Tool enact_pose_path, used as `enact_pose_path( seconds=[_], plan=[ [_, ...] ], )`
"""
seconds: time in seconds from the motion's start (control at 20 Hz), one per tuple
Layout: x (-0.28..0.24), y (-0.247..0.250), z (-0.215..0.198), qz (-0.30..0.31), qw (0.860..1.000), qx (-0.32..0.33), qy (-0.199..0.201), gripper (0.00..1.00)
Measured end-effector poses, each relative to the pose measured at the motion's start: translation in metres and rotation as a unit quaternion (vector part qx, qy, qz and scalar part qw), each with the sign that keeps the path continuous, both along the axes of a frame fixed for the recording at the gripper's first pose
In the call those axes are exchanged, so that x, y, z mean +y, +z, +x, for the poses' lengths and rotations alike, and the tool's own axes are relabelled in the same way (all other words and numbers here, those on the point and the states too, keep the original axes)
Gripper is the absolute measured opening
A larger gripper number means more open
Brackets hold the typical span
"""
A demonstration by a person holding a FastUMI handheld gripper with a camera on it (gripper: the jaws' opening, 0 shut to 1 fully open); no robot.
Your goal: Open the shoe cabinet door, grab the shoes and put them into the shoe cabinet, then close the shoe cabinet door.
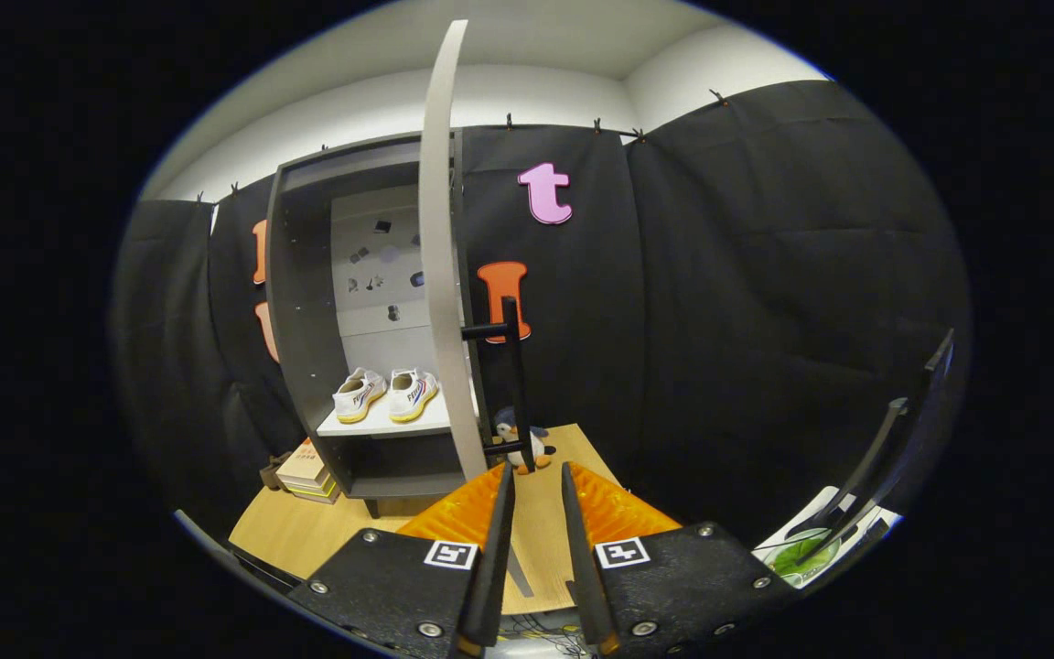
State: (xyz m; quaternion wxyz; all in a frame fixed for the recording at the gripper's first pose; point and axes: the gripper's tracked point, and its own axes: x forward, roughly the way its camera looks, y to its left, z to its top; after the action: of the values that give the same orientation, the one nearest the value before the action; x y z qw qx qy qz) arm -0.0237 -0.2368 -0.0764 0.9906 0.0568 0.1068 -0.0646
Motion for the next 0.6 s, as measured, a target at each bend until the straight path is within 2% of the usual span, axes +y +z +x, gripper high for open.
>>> enact_pose_path(
  seconds=[0.25, 0.35, 0.6],
  plan=[
    [-0.004, -0.010, 0.033, 0.020, 0.999, -0.001, 0.040, 0.37],
    [0.005, -0.010, 0.031, 0.030, 0.997, -0.010, 0.064, 0.40],
    [0.008, -0.016, 0.032, 0.019, 0.997, -0.012, 0.076, 0.46]
  ],
)
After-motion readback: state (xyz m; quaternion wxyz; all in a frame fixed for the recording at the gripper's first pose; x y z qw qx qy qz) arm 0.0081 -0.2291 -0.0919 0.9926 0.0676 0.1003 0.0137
